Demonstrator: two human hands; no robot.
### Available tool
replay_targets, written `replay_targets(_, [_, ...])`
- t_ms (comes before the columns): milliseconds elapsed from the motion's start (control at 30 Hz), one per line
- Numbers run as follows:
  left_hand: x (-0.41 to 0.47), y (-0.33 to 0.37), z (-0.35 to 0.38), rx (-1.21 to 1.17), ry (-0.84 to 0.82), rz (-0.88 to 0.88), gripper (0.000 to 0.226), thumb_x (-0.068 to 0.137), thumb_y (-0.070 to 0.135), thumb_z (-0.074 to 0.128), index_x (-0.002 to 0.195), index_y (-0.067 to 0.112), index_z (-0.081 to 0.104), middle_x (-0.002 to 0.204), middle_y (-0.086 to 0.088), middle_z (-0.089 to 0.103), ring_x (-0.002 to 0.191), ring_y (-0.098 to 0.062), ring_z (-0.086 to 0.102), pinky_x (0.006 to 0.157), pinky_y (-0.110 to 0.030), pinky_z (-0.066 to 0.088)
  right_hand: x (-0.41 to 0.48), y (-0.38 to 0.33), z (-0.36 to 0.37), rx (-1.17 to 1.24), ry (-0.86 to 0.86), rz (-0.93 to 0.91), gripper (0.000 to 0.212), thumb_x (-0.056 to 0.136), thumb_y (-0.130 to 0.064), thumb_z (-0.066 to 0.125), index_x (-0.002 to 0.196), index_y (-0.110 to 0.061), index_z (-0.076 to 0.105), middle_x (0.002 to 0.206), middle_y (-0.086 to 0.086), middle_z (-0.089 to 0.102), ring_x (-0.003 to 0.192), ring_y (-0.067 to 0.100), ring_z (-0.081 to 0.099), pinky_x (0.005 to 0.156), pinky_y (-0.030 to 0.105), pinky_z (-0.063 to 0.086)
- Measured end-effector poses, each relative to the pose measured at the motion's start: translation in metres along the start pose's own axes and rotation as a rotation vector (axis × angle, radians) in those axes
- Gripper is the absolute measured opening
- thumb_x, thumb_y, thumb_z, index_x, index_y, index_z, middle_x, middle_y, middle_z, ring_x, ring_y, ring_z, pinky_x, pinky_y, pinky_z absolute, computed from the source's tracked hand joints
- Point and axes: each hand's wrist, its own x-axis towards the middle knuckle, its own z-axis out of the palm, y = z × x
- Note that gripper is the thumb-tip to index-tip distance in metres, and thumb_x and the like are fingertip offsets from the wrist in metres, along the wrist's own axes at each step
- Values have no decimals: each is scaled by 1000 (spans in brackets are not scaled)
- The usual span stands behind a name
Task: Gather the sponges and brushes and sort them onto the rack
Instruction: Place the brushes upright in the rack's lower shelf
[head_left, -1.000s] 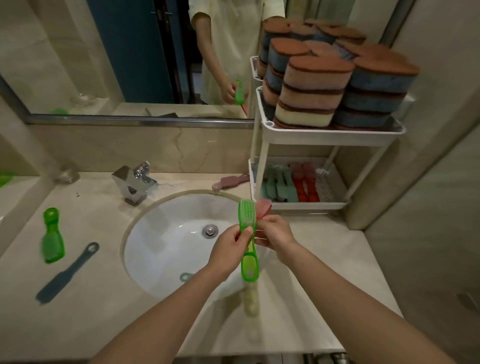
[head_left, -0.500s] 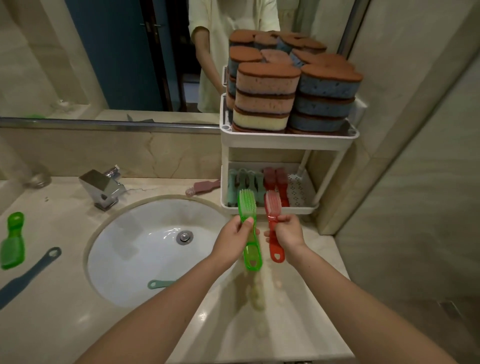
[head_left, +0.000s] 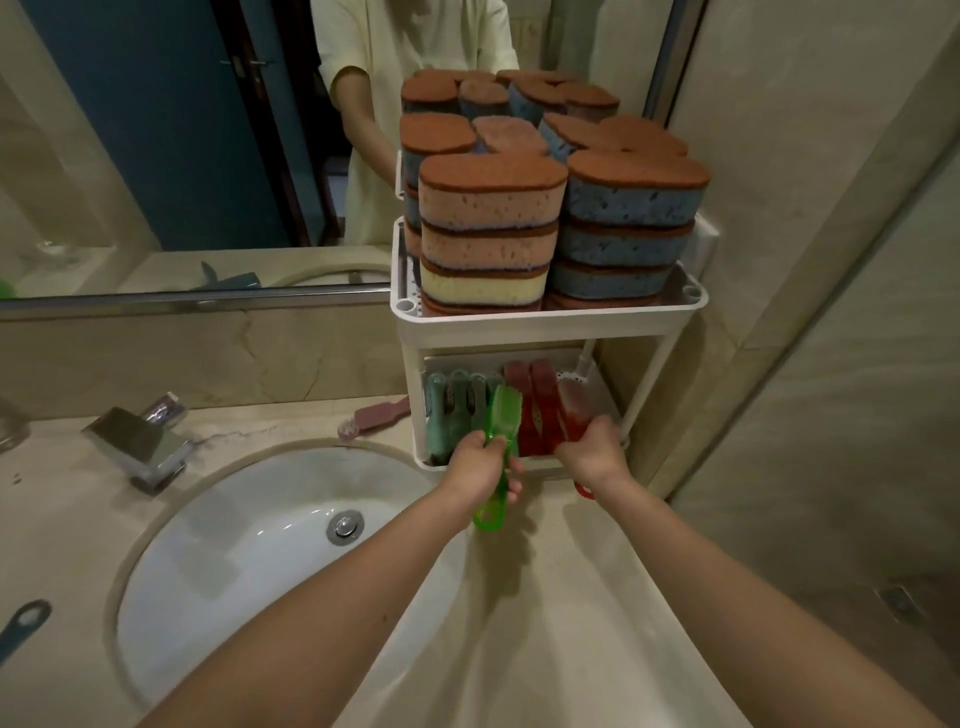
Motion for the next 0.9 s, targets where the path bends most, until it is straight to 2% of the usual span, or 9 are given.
replay_targets(67, [12, 6, 3, -34, -8, -40, 17, 104, 17, 34, 119, 11, 38, 76, -10, 57, 46, -17, 48, 39, -24, 44, 20, 2, 2, -126, 15, 34, 26, 80, -9, 64, 103, 1, 59, 114, 15, 52, 94, 32, 59, 76, 27, 48])
replay_targets(133, [25, 9, 6, -43, -11, -81, 28, 104, 17, 33, 132, 11, 35, 75, -10, 56, 47, -18, 47, 37, -22, 43, 36, 2, 2, -165, 9, 12, 35, 82, -16, 64, 115, -5, 61, 120, 19, 57, 106, 35, 58, 89, 35, 52])
replay_targets(200, [36, 9, 8, -22, -18, -100, 31, 104, 17, 34, 134, 8, 36, 75, -10, 56, 48, -18, 47, 38, -22, 43, 46, -1, 3, -214, -10, -52, 35, 88, -26, 60, 120, -13, 62, 116, 17, 64, 108, 35, 60, 87, 35, 50])
replay_targets(300, [49, 3, 10, -23, -25, -114, 32, 104, 16, 35, 134, 6, 38, 75, -10, 55, 49, -18, 46, 39, -22, 42, 64, -5, 5, -307, -6, -88, 31, 93, -31, 53, 116, -13, 62, 109, 15, 67, 105, 34, 62, 79, 30, 47])
replay_targets(467, [65, -4, 10, -66, -21, -119, 32, 104, 17, 36, 133, 3, 38, 73, -11, 56, 44, -16, 46, 38, -22, 42, 86, -9, 8, -357, 29, -116, 47, 90, -24, 55, 136, -17, 47, 133, 14, 56, 124, 35, 52, 98, 38, 48])
replay_targets(600, [75, -7, 12, -94, -3, -120, 35, 103, 20, 37, 132, 1, 37, 68, -10, 57, 44, -17, 46, 39, -25, 42, 97, -5, 12, -307, 6, -39, 38, 91, -20, 57, 128, -8, 53, 127, 15, 59, 115, 32, 58, 89, 34, 49])
replay_targets(733, [79, -9, 13, -110, -5, -112, 30, 103, 20, 36, 128, 3, 40, 67, -11, 59, 41, -17, 47, 39, -26, 41, 98, 2, 14, -389, -36, -37, 33, 97, -32, 48, 118, -10, 61, 117, 15, 63, 108, 31, 61, 89, 36, 52])
replay_targets(800, [78, -8, 14, -83, -15, -81, 22, 101, 17, 35, 119, 6, 44, 70, -12, 59, 42, -17, 48, 40, -26, 42, 94, 2, 14, -403, -38, -20, 33, 97, -34, 45, 115, -11, 61, 116, 15, 63, 105, 31, 62, 87, 36, 52])
replay_targets(900, [74, -7, 15, -41, -9, -11, 15, 99, 13, 36, 104, 9, 50, 72, -12, 59, 44, -16, 48, 42, -26, 42, 84, -6, 11, -288, 58, -80, 35, 96, -37, 41, 113, -17, 64, 116, 13, 65, 105, 31, 62, 88, 37, 52])
